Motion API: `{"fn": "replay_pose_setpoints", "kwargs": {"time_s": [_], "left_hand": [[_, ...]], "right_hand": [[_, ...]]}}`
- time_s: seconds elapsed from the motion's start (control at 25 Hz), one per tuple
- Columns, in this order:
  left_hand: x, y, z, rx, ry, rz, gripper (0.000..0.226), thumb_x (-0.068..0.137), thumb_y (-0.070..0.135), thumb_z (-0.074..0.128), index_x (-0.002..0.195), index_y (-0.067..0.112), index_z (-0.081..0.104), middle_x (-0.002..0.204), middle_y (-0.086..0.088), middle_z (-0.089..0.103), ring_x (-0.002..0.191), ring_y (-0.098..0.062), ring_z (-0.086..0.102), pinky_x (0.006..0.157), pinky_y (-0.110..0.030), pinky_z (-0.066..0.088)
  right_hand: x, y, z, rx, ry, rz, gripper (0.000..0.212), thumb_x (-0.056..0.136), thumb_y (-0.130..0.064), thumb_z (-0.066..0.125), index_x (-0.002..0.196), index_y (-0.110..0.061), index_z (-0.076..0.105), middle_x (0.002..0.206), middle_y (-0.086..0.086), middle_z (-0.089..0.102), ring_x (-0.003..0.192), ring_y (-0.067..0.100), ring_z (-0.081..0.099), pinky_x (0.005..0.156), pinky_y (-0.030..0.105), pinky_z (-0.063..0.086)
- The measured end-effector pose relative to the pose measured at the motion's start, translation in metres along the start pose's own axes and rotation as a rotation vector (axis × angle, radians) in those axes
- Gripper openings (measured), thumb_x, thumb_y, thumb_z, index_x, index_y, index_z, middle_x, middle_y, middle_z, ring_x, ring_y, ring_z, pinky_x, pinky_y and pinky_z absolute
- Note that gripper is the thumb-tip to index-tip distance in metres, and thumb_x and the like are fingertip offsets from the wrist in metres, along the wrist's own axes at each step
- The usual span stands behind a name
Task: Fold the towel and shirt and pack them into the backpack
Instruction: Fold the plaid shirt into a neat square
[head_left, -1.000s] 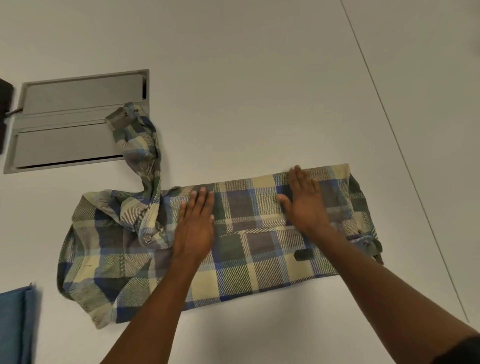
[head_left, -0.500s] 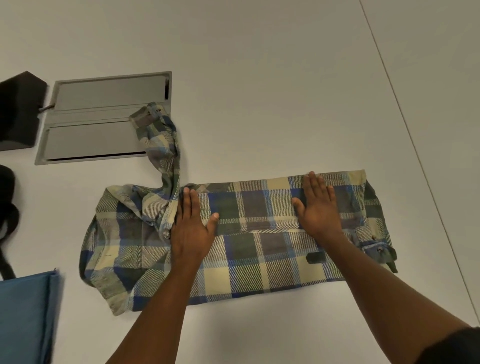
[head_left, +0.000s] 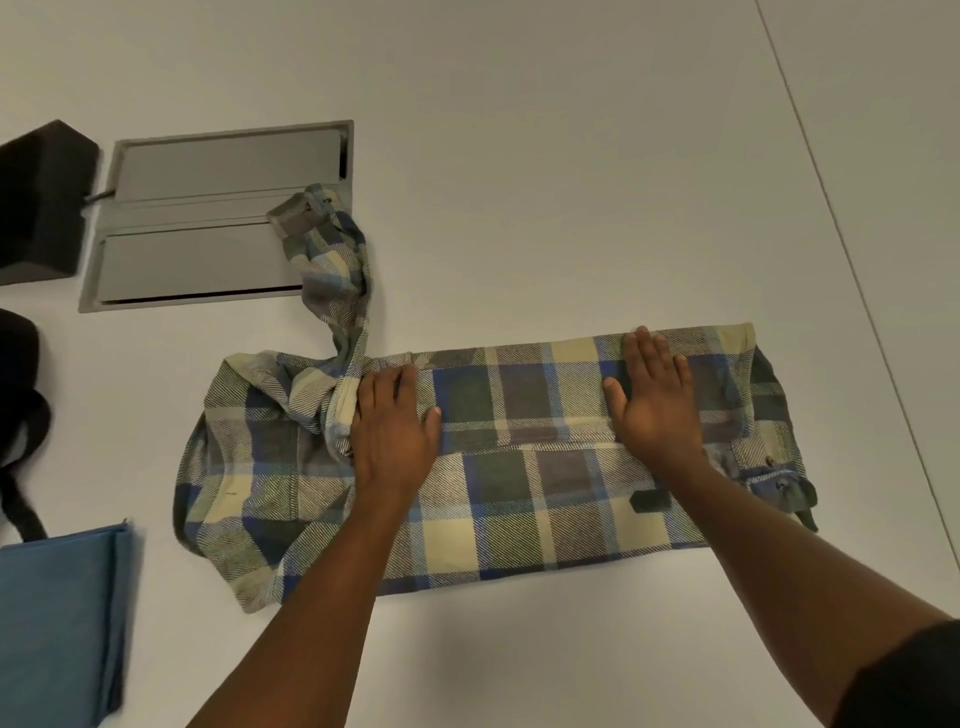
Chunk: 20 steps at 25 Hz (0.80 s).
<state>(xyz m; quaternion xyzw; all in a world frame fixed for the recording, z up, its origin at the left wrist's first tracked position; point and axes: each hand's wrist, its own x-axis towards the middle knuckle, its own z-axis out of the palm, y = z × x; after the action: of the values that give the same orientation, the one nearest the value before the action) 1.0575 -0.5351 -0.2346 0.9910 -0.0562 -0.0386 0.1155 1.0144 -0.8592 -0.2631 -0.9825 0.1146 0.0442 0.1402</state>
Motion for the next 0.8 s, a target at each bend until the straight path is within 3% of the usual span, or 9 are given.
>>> {"fn": "replay_pose_setpoints", "kwargs": {"time_s": [0.08, 0.2, 0.28, 0.44, 0.64, 0.8], "left_hand": [[0.009, 0.011, -0.003, 0.052, 0.024, 0.054, 0.056, 0.096, 0.038, 0.049, 0.145, 0.012, 0.042, 0.151, -0.014, 0.039, 0.142, -0.032, 0.027, 0.114, -0.050, 0.030], [0.018, 0.024, 0.009, 0.033, -0.091, 0.242, 0.070, 0.099, 0.050, 0.037, 0.158, 0.020, 0.014, 0.166, -0.007, 0.004, 0.153, -0.028, -0.003, 0.123, -0.051, 0.007], [0.016, 0.026, 0.022, 0.040, -0.144, 0.276, 0.072, 0.099, 0.056, 0.027, 0.159, 0.023, 0.002, 0.166, -0.005, -0.007, 0.152, -0.026, -0.012, 0.122, -0.053, 0.003], [0.008, 0.040, 0.026, 0.069, -0.131, 0.143, 0.069, 0.100, 0.052, 0.021, 0.158, 0.022, 0.000, 0.166, -0.007, -0.008, 0.152, -0.028, -0.011, 0.120, -0.058, 0.003], [-0.027, 0.155, 0.039, -0.063, -0.171, 0.309, 0.065, 0.102, 0.046, 0.020, 0.158, 0.023, -0.001, 0.166, -0.004, -0.009, 0.152, -0.027, -0.009, 0.121, -0.055, -0.005], [-0.027, 0.170, 0.069, 0.085, -0.201, 0.307, 0.060, 0.103, 0.043, 0.016, 0.158, 0.023, 0.004, 0.166, -0.006, -0.003, 0.152, -0.030, -0.006, 0.119, -0.058, 0.002]], "right_hand": [[0.000, 0.000, 0.000, 0.003, 0.002, 0.001, 0.067, 0.101, -0.051, 0.020, 0.158, -0.016, 0.013, 0.165, 0.003, 0.011, 0.152, 0.017, 0.004, 0.123, 0.044, 0.007], [0.000, -0.001, 0.000, -0.009, 0.014, -0.002, 0.066, 0.100, -0.049, 0.021, 0.158, -0.016, 0.014, 0.165, 0.003, 0.011, 0.152, 0.018, 0.005, 0.123, 0.043, 0.007], [-0.001, 0.000, 0.001, -0.005, 0.018, -0.003, 0.066, 0.100, -0.048, 0.022, 0.157, -0.016, 0.015, 0.165, 0.003, 0.013, 0.152, 0.018, 0.006, 0.123, 0.042, 0.007], [-0.001, 0.000, 0.003, -0.032, 0.044, -0.002, 0.064, 0.101, -0.046, 0.025, 0.157, -0.016, 0.018, 0.164, 0.004, 0.016, 0.152, 0.019, 0.009, 0.123, 0.041, 0.008], [-0.003, -0.002, 0.005, -0.059, 0.062, 0.006, 0.065, 0.100, -0.046, 0.024, 0.156, -0.014, 0.019, 0.163, 0.007, 0.018, 0.151, 0.021, 0.012, 0.123, 0.043, 0.011], [-0.001, -0.001, 0.007, -0.038, 0.071, 0.009, 0.064, 0.100, -0.047, 0.025, 0.157, -0.017, 0.020, 0.164, 0.006, 0.018, 0.152, 0.020, 0.010, 0.123, 0.042, 0.010]]}}
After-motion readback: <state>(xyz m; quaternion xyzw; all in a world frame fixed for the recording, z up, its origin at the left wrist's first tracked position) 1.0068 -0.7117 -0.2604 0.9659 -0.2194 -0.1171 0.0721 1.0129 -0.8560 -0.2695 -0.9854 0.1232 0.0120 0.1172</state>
